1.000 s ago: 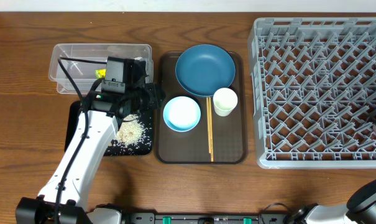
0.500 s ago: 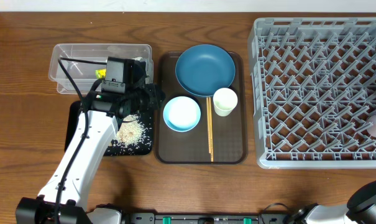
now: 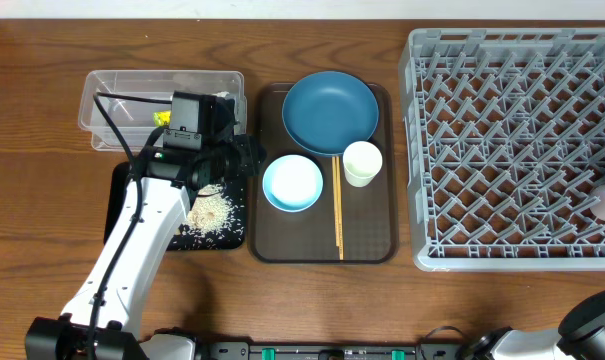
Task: Sort waste into correct bins and load items into the dishwasher rack
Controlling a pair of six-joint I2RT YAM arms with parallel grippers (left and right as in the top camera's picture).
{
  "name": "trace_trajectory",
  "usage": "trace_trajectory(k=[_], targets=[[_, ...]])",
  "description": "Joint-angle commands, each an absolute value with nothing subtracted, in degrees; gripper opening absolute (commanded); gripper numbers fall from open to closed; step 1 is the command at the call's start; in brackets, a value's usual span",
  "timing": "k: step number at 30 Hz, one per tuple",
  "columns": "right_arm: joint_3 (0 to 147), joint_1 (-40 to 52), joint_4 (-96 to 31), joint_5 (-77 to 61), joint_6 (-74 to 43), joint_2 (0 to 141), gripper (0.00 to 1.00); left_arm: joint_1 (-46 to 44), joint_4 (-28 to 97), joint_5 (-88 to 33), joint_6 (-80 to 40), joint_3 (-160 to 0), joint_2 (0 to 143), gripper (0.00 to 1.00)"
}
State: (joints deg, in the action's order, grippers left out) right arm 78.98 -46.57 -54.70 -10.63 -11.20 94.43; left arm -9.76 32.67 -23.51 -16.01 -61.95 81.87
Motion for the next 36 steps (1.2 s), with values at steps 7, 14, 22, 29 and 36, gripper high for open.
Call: trace_trajectory(k=[7,14,22,29,36], targets=[[74.87,-47.27,-47.94,-8.34,-10.90,94.70,0.02,-9.56,32.80,-22.61,-14.85,-62.37,81.60,0.36],[74.70,-47.33,-46.52,-5.74,-10.92,94.85,0.02,-9.56,33.08,-22.63,-14.85,-62.37,81.60,0.36],[72.34,-47.77,-43.40,-3.03,-12.03,94.85,0.01,-9.56,33.21,-22.63,-14.85,-62.37,81.60,0.36],[70.06,-47.83,-39.35,-2.52,-12.21,94.85,0.01,-9.56,33.43,-22.63,-14.85,-62.37,81.60,0.36],[69.52,-48.16,-34.52,2.61,-12.21,94.98,0.08,-9.56,33.50,-22.63,-14.85,-62.37,81.60,0.36]])
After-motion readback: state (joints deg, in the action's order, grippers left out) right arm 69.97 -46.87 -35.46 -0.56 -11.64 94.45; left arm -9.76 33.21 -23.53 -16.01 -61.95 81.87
